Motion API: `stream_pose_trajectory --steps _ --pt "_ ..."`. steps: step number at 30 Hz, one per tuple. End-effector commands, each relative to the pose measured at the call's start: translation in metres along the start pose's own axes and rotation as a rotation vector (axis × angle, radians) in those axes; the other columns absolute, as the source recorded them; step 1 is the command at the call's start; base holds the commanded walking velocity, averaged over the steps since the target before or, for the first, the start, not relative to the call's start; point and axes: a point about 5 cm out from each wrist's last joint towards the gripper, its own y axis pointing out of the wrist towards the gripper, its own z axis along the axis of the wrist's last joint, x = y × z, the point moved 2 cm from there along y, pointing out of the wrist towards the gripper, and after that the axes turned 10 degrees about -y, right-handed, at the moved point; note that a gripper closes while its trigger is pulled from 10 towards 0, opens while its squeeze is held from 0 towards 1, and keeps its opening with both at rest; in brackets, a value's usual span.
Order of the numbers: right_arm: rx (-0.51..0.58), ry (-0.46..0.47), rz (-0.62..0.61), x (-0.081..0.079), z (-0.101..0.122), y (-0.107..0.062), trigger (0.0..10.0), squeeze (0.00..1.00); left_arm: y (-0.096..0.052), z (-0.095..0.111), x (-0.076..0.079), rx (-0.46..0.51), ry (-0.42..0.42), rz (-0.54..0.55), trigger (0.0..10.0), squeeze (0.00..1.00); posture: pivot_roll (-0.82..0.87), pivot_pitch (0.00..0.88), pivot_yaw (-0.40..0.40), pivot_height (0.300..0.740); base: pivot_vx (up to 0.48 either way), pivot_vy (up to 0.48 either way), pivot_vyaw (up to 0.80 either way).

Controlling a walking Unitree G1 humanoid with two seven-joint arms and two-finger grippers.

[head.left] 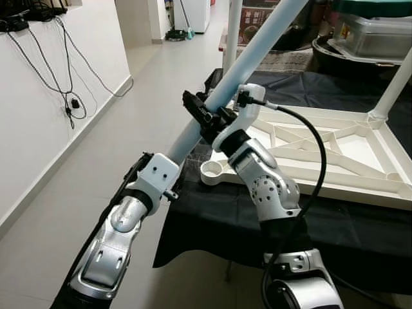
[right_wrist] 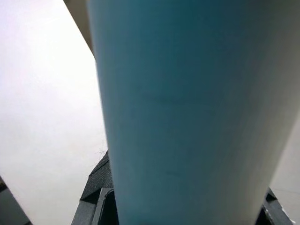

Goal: Building children table

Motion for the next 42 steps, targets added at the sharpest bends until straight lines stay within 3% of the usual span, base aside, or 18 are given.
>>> stream_pose_trajectory --steps 1,15,42 --pt "-0.003 0.035 0.047 -0.010 -0.002 -0.001 10.0 0.00 0.000 -0.011 -0.002 -0.034 -0.024 0.017 10.0 0.00 0.08 0.055 -0.018 0.740 0.000 0.000 0.00" --pt "-0.014 0.043 0.110 -0.020 -0.002 -0.004 10.0 0.00 0.001 -0.016 -0.004 -0.044 -0.034 0.027 10.0 0.00 0.07 0.054 -0.015 0.740 0.000 0.000 0.00" --pt "-0.033 0.028 0.107 -0.025 -0.007 -0.007 10.0 0.00 0.008 -0.007 0.010 -0.015 -0.047 -0.020 10.0 0.00 0.07 0.054 -0.010 0.740 0.000 0.000 0.00"
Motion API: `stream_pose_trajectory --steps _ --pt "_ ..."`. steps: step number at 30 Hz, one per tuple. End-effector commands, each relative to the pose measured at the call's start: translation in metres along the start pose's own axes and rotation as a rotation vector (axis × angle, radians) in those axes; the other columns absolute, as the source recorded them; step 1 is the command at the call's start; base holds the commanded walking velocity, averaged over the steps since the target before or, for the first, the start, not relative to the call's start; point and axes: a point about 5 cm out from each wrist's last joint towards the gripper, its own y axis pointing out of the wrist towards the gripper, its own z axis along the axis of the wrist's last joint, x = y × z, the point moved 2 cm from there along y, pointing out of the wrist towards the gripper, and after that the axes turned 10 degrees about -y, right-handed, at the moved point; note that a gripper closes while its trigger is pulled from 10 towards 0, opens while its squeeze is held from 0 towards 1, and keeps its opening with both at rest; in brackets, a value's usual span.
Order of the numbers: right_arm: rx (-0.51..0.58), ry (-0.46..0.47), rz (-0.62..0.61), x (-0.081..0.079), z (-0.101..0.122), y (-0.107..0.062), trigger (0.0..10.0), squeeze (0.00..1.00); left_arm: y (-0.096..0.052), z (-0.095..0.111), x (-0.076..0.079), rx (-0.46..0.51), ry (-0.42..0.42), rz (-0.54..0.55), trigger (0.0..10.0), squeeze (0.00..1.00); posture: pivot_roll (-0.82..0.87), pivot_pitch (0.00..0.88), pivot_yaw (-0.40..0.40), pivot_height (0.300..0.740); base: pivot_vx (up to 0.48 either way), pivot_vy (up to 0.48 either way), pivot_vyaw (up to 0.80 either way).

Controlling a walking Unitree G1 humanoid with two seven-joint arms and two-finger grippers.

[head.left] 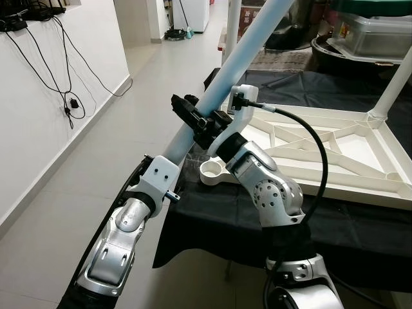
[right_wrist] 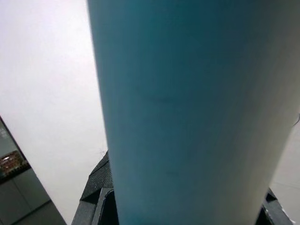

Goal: Building children table

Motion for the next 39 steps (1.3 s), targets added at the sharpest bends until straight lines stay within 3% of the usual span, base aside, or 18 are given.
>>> stream_pose_trajectory --steps 1,3,4,5,6,17,18,27,28,31,34,35,39 --pt "-0.004 0.024 0.020 -0.008 -0.006 -0.002 10.0 0.00 0.002 -0.001 0.004 -0.003 -0.003 -0.019 6.5 0.00 0.07 0.055 -0.011 0.740 0.000 0.000 0.00" --pt "-0.004 0.024 0.020 -0.008 -0.006 -0.002 10.0 0.00 0.002 -0.001 0.004 -0.003 -0.003 -0.019 6.5 0.00 0.07 0.055 -0.011 0.740 0.000 0.000 0.00" --pt "-0.009 0.023 0.028 -0.010 -0.008 -0.003 10.0 0.00 0.002 -0.001 0.004 -0.001 -0.001 -0.014 2.2 0.00 0.07 0.055 -0.011 0.740 0.000 0.000 0.00" --pt "-0.009 0.023 0.028 -0.010 -0.008 -0.003 10.0 0.00 0.002 -0.001 0.004 -0.001 -0.001 -0.014 2.2 0.00 0.07 0.055 -0.011 0.740 0.000 0.000 0.00" --pt "-0.015 0.020 0.036 -0.011 -0.009 -0.003 10.0 0.00 0.002 -0.001 0.004 0.004 0.004 -0.019 0.0 0.00 0.07 0.055 -0.011 0.740 0.000 0.000 0.00" --pt "-0.045 -0.013 0.034 -0.013 -0.019 -0.006 10.0 0.00 0.002 -0.004 0.007 0.000 0.003 -0.021 0.0 0.00 0.07 0.055 -0.011 0.740 0.000 0.000 0.00" --pt "-0.045 -0.031 0.028 -0.011 -0.020 -0.007 10.0 1.00 0.001 -0.006 0.006 -0.009 -0.006 -0.012 10.0 0.00 0.07 0.048 -0.007 0.740 0.000 0.000 0.00" --pt "-0.051 -0.082 0.055 -0.004 -0.019 -0.011 10.0 1.00 -0.008 -0.009 0.012 -0.007 -0.071 -0.010 10.0 0.00 0.07 0.040 0.001 0.740 0.000 0.000 0.00" --pt "-0.061 -0.084 0.067 0.000 -0.019 -0.012 10.0 0.00 -0.012 -0.008 0.018 -0.007 -0.097 -0.031 10.0 0.00 0.07 0.040 0.001 0.740 0.000 0.000 0.00" --pt "-0.090 -0.082 0.122 0.012 -0.018 -0.016 10.0 0.00 -0.023 -0.012 0.033 -0.025 -0.177 -0.096 10.0 0.00 0.08 0.032 0.002 0.740 0.000 0.000 0.00" --pt "-0.101 -0.072 0.149 0.015 -0.017 -0.017 10.0 0.00 -0.026 -0.014 0.036 -0.028 -0.192 -0.107 10.0 0.00 0.08 0.032 0.002 0.740 0.000 0.000 0.00" --pt "-0.129 -0.039 0.264 0.016 -0.015 -0.023 10.0 0.00 -0.033 -0.018 0.043 -0.044 -0.206 -0.124 10.0 0.00 0.09 0.027 0.003 0.740 0.000 0.000 0.00" --pt "-0.167 -0.024 0.441 0.011 -0.012 -0.032 10.0 0.00 -0.044 -0.020 0.060 -0.065 -0.248 -0.179 10.0 0.00 0.09 0.027 0.005 0.740 0.000 0.000 0.00"
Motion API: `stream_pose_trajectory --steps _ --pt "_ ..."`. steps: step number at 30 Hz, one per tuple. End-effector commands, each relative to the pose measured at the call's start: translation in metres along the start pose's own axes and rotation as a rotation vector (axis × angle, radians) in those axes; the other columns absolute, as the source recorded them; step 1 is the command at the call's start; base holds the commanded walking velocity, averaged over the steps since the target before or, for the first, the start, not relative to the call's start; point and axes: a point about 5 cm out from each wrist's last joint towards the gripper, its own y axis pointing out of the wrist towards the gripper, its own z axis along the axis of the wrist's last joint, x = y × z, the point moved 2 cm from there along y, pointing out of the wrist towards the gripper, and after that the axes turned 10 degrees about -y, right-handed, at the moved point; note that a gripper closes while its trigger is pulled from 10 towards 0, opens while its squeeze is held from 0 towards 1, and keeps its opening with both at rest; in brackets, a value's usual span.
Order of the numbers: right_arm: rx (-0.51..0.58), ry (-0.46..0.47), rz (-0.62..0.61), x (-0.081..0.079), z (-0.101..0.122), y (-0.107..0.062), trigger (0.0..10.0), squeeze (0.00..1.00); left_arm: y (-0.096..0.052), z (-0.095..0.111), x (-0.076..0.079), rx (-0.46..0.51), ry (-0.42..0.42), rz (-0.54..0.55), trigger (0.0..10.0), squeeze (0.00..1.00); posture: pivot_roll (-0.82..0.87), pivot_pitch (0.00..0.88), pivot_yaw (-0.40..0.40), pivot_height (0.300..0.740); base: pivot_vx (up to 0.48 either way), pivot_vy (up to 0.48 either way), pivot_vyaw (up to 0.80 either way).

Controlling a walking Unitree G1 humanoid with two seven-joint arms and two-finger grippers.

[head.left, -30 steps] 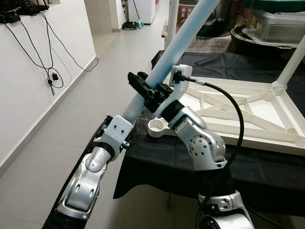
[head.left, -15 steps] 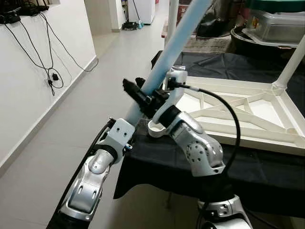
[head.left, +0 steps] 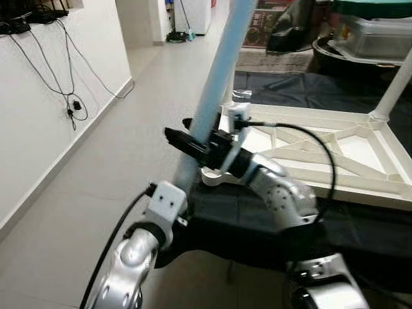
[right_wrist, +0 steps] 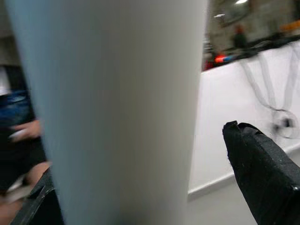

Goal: Building children table

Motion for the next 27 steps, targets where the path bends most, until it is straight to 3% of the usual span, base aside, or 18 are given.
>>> stream_pose_trajectory --steps 1,7,10,13,15,16,27 --pt "0.002 0.021 0.089 -0.007 0.002 0.004 10.0 0.00 -0.004 0.002 0.009 0.007 -0.012 -0.039 10.0 0.00 0.09 0.027 0.005 0.740 0.000 0.000 0.00" --pt "-0.017 0.062 0.228 -0.012 0.005 -0.001 10.0 0.00 -0.013 -0.003 0.017 -0.015 -0.066 -0.076 10.0 0.00 0.09 0.026 0.004 0.740 0.000 0.000 0.00" --pt "-0.017 0.062 0.228 -0.012 0.005 -0.001 10.0 0.00 -0.013 -0.003 0.017 -0.015 -0.066 -0.076 10.0 0.00 0.09 0.026 0.004 0.740 0.000 0.000 0.00" --pt "-0.066 0.094 0.396 -0.023 0.001 -0.009 10.0 0.00 -0.025 -0.004 0.026 -0.036 -0.242 -0.147 10.0 0.00 0.09 0.040 -0.001 0.740 0.000 0.000 0.00" --pt "-0.066 0.094 0.396 -0.023 0.001 -0.009 10.0 0.00 -0.025 -0.004 0.026 -0.036 -0.242 -0.147 10.0 0.00 0.09 0.040 -0.001 0.740 0.000 0.000 0.00" --pt "-0.080 0.100 0.434 -0.026 -0.002 -0.010 10.0 0.00 -0.028 -0.004 0.031 -0.042 -0.281 -0.180 10.0 0.00 0.09 0.042 0.002 0.740 0.000 0.000 0.00" --pt "-0.107 0.137 0.532 -0.035 -0.007 -0.009 10.0 0.00 -0.038 -0.006 0.048 -0.076 -0.330 -0.303 10.0 0.00 0.09 0.050 -0.001 0.740 0.000 0.000 0.00"
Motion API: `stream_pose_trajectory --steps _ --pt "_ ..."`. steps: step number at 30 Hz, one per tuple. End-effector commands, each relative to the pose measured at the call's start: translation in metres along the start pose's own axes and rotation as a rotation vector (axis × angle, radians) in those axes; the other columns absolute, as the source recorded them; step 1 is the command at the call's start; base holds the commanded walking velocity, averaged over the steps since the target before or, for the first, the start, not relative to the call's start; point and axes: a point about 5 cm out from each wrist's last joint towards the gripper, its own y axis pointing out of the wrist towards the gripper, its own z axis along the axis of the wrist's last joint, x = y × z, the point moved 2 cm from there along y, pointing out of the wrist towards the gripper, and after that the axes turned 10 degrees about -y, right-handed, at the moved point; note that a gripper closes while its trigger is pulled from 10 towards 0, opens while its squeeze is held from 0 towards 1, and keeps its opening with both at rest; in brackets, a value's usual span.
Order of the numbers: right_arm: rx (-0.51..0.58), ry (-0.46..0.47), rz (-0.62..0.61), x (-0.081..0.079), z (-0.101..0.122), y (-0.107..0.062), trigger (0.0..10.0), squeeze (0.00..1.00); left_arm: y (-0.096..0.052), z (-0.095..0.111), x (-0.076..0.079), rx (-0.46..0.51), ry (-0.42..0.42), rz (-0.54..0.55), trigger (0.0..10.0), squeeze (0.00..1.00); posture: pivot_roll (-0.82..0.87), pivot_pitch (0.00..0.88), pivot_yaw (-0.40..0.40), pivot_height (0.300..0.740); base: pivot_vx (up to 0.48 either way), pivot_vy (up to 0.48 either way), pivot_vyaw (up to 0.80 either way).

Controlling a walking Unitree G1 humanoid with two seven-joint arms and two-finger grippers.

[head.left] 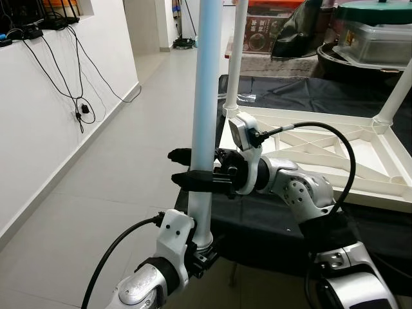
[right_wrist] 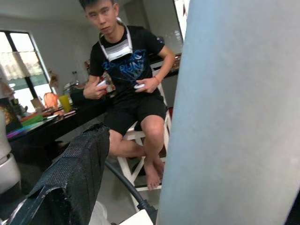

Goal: Building children table

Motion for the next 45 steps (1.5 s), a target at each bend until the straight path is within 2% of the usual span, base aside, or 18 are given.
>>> stream_pose_trajectory --steps 1,11,24,25,27,28,45 --pt "-0.011 0.017 0.036 -0.003 -0.003 0.006 10.0 0.00 -0.001 -0.002 0.008 -0.014 -0.007 -0.047 10.0 0.00 0.09 0.050 -0.001 0.740 0.000 0.000 0.00" --pt "-0.064 0.038 0.082 -0.002 -0.009 0.009 10.0 0.00 -0.012 -0.009 0.009 -0.077 -0.040 -0.104 10.0 0.00 0.09 0.056 0.001 0.740 0.000 0.000 0.00" --pt "-0.100 0.051 0.126 -0.005 -0.012 0.009 10.0 0.00 -0.016 -0.013 0.012 -0.106 -0.059 -0.126 10.0 0.00 0.09 0.061 0.001 0.740 0.000 0.000 0.00" --pt "-0.105 0.052 0.131 -0.006 -0.013 0.009 5.0 0.00 -0.016 -0.014 0.013 -0.108 -0.060 -0.128 10.0 0.00 0.09 0.061 0.001 0.740 0.000 0.000 0.00" --pt "-0.108 0.053 0.135 -0.006 -0.013 0.009 5.0 0.00 -0.016 -0.014 0.013 -0.110 -0.061 -0.130 10.0 0.00 0.09 0.061 0.001 0.740 0.000 0.000 0.00" --pt "-0.111 0.054 0.139 -0.007 -0.014 0.008 0.0 0.00 -0.017 -0.015 0.014 -0.111 -0.067 -0.130 10.0 0.00 0.09 0.062 0.002 0.740 0.000 0.000 0.00" --pt "-0.119 0.052 0.138 -0.007 -0.016 0.008 0.0 0.00 -0.018 -0.017 0.011 -0.123 -0.102 -0.108 10.0 0.00 0.09 0.062 0.002 0.740 0.000 0.000 0.00"
